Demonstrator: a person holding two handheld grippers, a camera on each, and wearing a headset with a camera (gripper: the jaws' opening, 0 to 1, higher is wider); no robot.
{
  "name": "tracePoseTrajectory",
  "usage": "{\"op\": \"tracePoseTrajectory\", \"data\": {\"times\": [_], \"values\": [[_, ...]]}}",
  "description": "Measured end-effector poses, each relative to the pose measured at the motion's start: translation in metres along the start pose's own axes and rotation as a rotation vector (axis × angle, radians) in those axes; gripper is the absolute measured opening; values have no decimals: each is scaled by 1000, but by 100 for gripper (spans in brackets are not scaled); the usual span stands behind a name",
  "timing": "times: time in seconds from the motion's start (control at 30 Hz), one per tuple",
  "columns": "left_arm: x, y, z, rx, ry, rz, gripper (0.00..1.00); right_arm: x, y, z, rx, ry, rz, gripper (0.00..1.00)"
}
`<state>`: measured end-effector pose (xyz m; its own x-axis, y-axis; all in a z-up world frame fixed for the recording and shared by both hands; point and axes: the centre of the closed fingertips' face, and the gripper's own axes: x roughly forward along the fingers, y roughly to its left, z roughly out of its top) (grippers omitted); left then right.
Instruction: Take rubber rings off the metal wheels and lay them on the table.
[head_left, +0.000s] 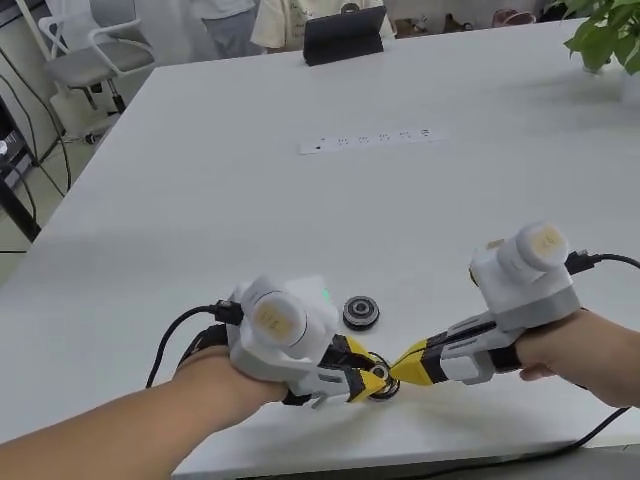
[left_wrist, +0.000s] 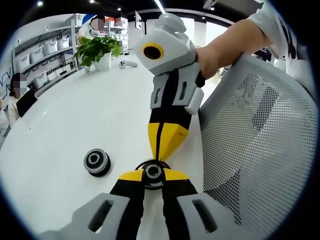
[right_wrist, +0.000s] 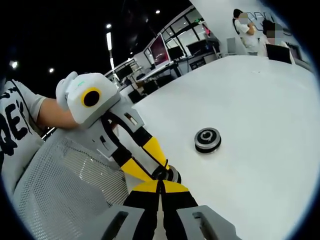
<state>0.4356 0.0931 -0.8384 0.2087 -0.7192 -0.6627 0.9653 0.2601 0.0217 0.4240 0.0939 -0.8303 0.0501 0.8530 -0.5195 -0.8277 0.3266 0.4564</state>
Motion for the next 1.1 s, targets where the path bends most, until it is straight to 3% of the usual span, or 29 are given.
{"op": "tracePoseTrajectory", "data": {"times": [0.23, 0.77, 1.1], "values": [[-3, 0, 2, -13, -2, -13, 10, -1, -3, 4, -12, -17, 5, 0], [-28, -4, 22, -50, -82, -24, 18, -7, 0, 13, 1, -75, 20, 0], [-54, 0, 15, -80, -101, -7, 28, -10, 5, 19, 4, -91, 41, 0]]}}
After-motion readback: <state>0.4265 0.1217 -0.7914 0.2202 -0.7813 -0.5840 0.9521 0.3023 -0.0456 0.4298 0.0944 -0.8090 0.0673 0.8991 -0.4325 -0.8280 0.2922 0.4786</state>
